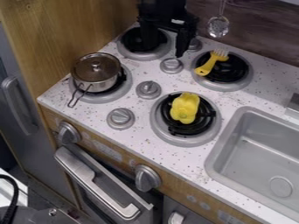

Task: Moved the yellow pepper between the left burners

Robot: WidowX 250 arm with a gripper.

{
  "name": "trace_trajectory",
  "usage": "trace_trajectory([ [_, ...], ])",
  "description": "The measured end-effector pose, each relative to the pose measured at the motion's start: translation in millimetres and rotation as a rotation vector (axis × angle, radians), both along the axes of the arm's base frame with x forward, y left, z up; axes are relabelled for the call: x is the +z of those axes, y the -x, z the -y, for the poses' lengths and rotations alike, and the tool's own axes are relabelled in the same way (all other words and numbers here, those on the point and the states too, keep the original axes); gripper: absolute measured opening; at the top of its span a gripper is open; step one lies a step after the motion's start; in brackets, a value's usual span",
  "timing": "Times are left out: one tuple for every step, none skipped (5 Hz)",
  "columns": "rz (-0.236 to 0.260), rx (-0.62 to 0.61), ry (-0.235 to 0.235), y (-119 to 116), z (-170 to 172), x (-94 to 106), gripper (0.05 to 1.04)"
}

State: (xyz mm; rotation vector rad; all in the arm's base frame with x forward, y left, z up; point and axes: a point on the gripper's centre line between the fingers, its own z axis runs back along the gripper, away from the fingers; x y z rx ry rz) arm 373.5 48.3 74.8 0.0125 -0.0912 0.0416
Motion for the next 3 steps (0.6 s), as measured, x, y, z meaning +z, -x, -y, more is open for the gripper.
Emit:
trace_trajectory([
  [-0.050,0.000,0.009,5.1,1.7,-17.1,0.999],
  [-0.061,0.017,0.045,12.6,11.8,-29.3,0.999],
  [-0.053,0.016,0.058,22.2,22.5,-28.7,0.999],
])
